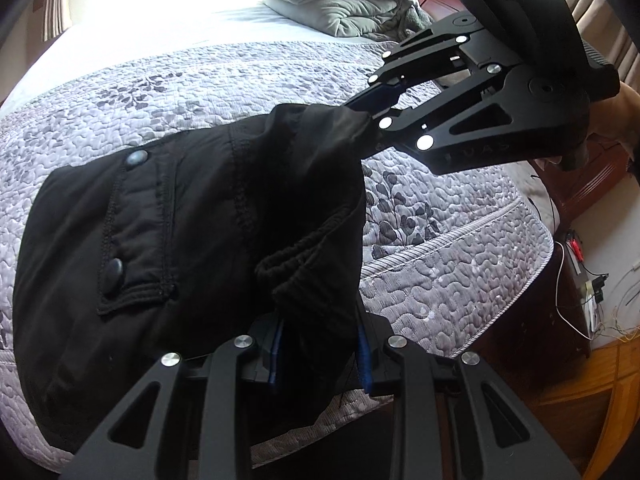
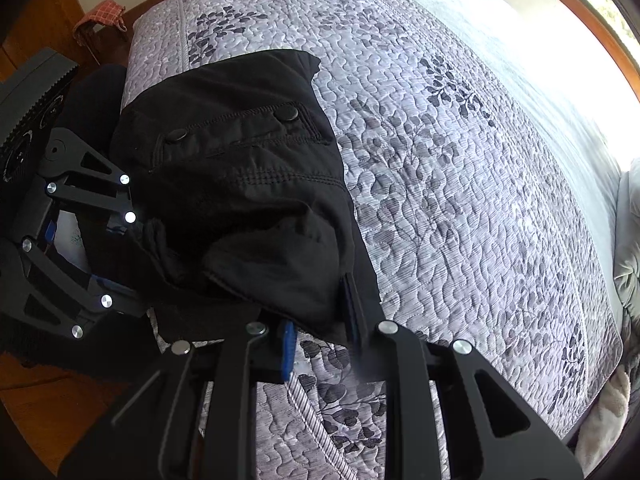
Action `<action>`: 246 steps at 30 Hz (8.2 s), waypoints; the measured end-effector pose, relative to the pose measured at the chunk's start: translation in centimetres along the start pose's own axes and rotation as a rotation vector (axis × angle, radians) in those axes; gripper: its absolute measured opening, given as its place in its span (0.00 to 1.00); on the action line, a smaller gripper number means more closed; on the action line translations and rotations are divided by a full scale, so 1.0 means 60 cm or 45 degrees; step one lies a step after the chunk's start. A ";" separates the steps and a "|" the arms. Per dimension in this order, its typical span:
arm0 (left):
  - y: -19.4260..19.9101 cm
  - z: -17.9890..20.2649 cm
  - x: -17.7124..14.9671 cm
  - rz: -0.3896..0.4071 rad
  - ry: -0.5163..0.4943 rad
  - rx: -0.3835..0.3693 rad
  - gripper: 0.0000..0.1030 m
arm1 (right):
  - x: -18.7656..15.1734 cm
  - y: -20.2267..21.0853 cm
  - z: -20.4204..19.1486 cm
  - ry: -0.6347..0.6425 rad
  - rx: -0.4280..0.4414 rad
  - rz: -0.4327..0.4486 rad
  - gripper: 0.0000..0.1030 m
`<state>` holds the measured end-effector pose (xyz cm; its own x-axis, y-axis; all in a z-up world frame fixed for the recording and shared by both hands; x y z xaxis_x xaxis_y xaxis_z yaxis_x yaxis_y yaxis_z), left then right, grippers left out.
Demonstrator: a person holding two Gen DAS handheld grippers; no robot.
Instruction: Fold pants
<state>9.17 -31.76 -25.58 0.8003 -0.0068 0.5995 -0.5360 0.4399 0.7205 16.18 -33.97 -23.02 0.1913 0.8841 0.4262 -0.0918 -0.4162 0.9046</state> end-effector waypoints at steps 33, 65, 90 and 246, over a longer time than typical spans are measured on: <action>0.037 -0.060 0.005 -0.010 0.325 -0.584 0.67 | -0.130 0.064 0.065 -0.974 -0.254 0.389 0.34; 0.123 -0.324 -0.024 0.159 0.640 -0.344 0.83 | -0.144 -0.019 -0.133 -1.278 -0.190 0.612 0.29; 0.163 -0.451 -0.036 0.168 0.749 -0.229 0.85 | -0.161 -0.082 0.040 -1.620 -0.149 0.610 0.23; 0.327 -0.668 0.072 0.359 0.433 0.456 0.96 | 0.121 -0.018 0.066 -1.495 -0.419 0.599 0.93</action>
<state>12.85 12.84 -22.82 0.6229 0.3822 0.6826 -0.7517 0.0506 0.6576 21.55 -27.95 -20.93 0.7938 -0.1123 0.5977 -0.5841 -0.4141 0.6980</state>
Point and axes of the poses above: each gripper's, at about its wrist camera, not at the fingertips, and y roughly against the way its jaws point, z to its right, x to its top, the point moved 4 cm from there along -y, roughly the way its jaws point, and after that the axes turned 14 degrees about z, right-handed, at the moved point
